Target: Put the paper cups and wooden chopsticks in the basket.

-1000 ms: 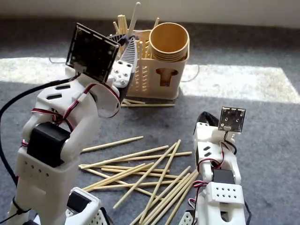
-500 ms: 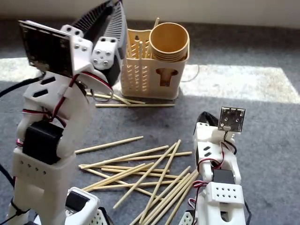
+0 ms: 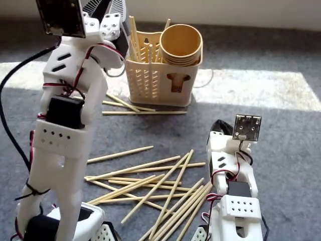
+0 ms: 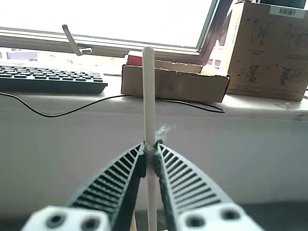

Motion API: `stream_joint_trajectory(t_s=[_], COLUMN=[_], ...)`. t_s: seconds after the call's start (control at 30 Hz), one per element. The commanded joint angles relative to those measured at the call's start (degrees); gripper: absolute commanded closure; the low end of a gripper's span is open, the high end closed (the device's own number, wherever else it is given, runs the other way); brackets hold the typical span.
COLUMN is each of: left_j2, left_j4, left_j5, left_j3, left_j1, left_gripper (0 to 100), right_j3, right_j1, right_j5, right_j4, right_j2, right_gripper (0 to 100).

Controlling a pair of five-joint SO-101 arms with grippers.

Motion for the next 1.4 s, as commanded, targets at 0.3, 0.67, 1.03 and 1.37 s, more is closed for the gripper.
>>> stream_joint_trajectory(t_s=[0.3,0.67,1.03,1.37], left_j2=[5.93,5.93,5.85,6.55], left_j4=[-1.85,-1.85,-1.67,-2.02], left_j5=[0.79,0.79,0.79,0.79], left_j3=[4.26,7.43,-4.7,-10.51], left_j1=[-1.1,-1.19,-1.1,-1.1], left_gripper=[99,99,99,99], right_j3=[-0.31,-0.31,-0.31,-0.31], right_j1=[-1.01,-1.01,-1.01,-1.8], right_j5=[0.88,0.88,0.88,0.97], right_j4=[-1.71,-1.71,-1.71,-1.71], right_j2=[-0.57,-0.57,-0.57,-0.57], right_gripper=[98.8,98.8,98.8,98.8])
